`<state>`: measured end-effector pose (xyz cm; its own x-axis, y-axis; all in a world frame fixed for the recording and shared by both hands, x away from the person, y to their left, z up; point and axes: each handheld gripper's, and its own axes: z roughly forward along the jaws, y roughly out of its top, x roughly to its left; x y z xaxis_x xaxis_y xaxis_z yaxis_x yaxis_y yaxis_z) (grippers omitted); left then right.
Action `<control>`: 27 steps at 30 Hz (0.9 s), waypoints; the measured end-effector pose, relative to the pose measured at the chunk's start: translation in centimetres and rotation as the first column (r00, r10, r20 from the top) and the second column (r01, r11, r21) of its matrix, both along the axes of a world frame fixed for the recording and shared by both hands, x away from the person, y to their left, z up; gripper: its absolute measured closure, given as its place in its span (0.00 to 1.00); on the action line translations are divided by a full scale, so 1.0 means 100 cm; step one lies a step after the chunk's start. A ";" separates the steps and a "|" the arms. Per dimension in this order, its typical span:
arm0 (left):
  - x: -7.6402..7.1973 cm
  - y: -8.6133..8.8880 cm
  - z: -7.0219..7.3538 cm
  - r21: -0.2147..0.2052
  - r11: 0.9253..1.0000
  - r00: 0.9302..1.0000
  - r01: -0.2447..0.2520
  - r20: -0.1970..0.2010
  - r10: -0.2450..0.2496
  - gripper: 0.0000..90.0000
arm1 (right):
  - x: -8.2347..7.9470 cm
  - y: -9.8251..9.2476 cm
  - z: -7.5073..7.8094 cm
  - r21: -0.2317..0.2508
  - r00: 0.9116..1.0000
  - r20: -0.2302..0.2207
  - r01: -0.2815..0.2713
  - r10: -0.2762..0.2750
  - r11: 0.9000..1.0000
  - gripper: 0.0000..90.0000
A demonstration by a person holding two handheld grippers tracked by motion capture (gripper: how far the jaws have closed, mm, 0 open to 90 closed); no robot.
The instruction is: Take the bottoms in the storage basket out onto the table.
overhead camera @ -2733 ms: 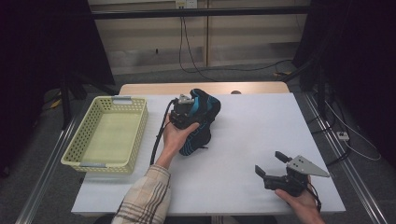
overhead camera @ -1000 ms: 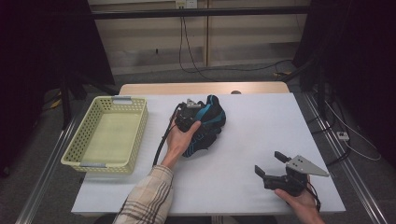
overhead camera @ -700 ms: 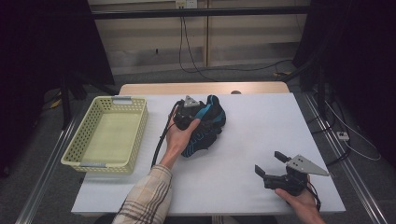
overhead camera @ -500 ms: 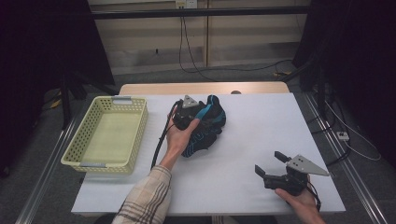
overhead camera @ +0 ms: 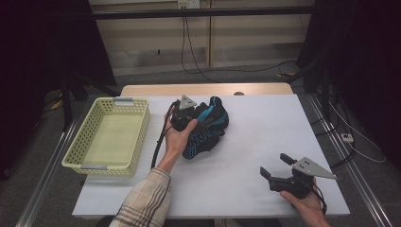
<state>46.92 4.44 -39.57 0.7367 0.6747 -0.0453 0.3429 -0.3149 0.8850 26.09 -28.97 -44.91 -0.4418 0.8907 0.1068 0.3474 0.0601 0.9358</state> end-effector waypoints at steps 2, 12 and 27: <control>-0.003 0.000 0.003 0.008 1.000 1.000 -0.008 0.019 0.008 0.08 | -0.001 -0.001 0.000 -0.001 1.000 0.001 0.003 -0.003 1.000 0.07; -0.018 0.004 0.011 0.002 1.000 0.999 0.030 0.039 -0.030 0.08 | -0.004 -0.003 0.001 -0.008 1.000 0.002 0.022 -0.022 1.000 0.07; -0.044 0.016 0.014 -0.016 1.000 0.997 0.013 0.072 -0.012 0.08 | -0.004 0.003 0.002 -0.016 1.000 0.005 0.008 -0.008 1.000 0.07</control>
<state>42.52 6.06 -38.14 0.7468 0.6650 -0.0030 0.2746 -0.3043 0.9122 25.66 -28.71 -44.72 -0.4349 0.8959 0.0904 0.3433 0.0722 0.9364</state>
